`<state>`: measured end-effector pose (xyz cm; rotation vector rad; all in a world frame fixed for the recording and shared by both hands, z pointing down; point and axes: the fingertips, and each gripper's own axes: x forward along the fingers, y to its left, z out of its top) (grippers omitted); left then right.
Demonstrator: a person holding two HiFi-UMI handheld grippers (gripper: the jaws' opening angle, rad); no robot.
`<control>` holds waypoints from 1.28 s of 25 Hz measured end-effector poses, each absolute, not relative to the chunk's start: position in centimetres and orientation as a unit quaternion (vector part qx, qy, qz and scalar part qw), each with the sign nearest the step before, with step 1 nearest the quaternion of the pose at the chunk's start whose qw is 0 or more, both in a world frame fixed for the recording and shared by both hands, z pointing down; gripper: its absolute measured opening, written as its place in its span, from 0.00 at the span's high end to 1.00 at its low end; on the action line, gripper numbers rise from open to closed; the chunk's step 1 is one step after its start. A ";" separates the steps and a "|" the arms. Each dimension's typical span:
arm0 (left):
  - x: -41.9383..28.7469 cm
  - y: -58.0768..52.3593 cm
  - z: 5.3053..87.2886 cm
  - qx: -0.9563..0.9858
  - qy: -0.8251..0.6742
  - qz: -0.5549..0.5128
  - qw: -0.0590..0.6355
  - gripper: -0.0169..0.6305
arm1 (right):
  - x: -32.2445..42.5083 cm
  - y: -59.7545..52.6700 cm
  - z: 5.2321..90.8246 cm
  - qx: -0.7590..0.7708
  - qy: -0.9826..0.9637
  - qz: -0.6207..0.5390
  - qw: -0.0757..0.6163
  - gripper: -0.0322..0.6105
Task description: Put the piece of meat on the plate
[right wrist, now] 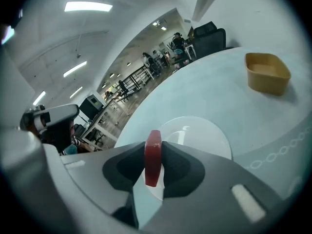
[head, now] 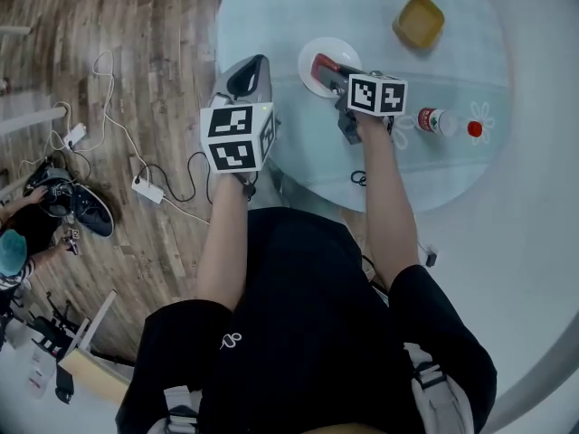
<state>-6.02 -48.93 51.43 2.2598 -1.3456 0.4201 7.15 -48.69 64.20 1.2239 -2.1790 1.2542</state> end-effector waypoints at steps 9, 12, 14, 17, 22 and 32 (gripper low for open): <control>-6.5 -50.1 48.7 0.832 -0.489 0.124 0.232 0.98 | 9.7 -49.5 66.1 0.474 -0.725 0.468 0.176 0.64; -5.8 -50.5 47.9 0.838 -0.481 0.120 0.228 0.98 | 10.6 -49.7 66.2 0.498 -0.718 0.442 0.204 0.60; -5.6 -50.7 47.4 0.843 -0.474 0.120 0.225 0.98 | 11.0 -50.0 65.2 0.525 -0.711 0.419 0.206 0.62; -5.4 -51.2 46.3 0.848 -0.467 0.113 0.222 0.98 | 11.9 -50.7 60.6 0.568 -0.715 0.387 0.129 0.68; -2.6 -52.5 42.1 0.866 -0.456 0.076 0.190 0.98 | 14.3 -51.2 47.7 0.606 -0.741 0.287 -0.046 0.94; 2.5 -50.7 32.8 0.903 -0.424 -0.018 0.063 0.98 | 15.1 -46.8 31.4 0.625 -0.777 0.062 -0.048 0.94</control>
